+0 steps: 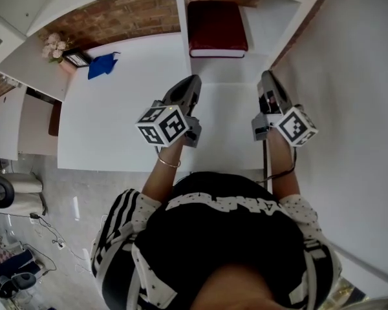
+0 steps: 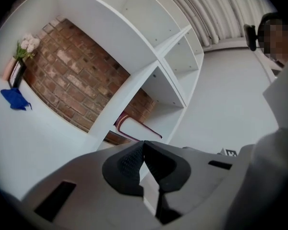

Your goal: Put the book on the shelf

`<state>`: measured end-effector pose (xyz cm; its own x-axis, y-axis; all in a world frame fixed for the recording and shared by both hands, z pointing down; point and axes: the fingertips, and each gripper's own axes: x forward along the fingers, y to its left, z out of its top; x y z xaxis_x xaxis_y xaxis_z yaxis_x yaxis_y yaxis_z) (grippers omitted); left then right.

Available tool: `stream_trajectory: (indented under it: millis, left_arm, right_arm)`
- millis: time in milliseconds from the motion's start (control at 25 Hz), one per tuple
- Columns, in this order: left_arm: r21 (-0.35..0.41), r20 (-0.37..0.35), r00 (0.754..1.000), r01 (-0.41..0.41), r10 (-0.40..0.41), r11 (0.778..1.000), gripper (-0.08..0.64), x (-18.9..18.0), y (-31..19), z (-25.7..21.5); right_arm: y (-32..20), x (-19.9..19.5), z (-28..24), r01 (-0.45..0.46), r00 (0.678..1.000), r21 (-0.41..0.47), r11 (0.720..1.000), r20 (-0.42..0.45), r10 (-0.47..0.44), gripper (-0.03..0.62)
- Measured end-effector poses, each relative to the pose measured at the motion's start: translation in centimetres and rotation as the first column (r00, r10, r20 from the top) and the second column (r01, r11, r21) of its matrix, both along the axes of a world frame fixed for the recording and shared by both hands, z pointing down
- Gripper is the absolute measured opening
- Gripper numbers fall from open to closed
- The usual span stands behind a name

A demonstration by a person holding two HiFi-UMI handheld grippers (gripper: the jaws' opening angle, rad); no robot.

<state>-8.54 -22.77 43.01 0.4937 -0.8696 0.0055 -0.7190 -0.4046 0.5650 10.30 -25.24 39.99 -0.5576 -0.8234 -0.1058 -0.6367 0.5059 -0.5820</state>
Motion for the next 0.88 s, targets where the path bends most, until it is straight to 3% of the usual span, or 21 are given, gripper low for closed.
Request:
stream_trajectory:
  millis: [160, 280, 880]
  left_arm:
    - [0.011, 0.111, 0.994, -0.003, 0.002, 1.000, 0.037, 1.0, 1.6, 0.8]
    - [0.016, 0.159, 0.987, -0.024, 0.022, 1.000, 0.037, 2.1, 2.5, 1.0]
    - [0.028, 0.224, 0.974, -0.021, 0.014, 0.999, 0.037, 3.1, 4.7, 0.6]
  right_arm:
    - [2.0, -0.5, 0.4, 0.026, 0.991, 0.047, 0.999, -0.131, -0.019, 0.040]
    - [3.4, -0.8, 0.9, 0.045, 0.983, 0.050, 0.998, -0.181, -0.035, 0.040]
    - [7.2, -1.0, 1.8, 0.077, 0.976, 0.043, 0.996, -0.205, -0.067, 0.037]
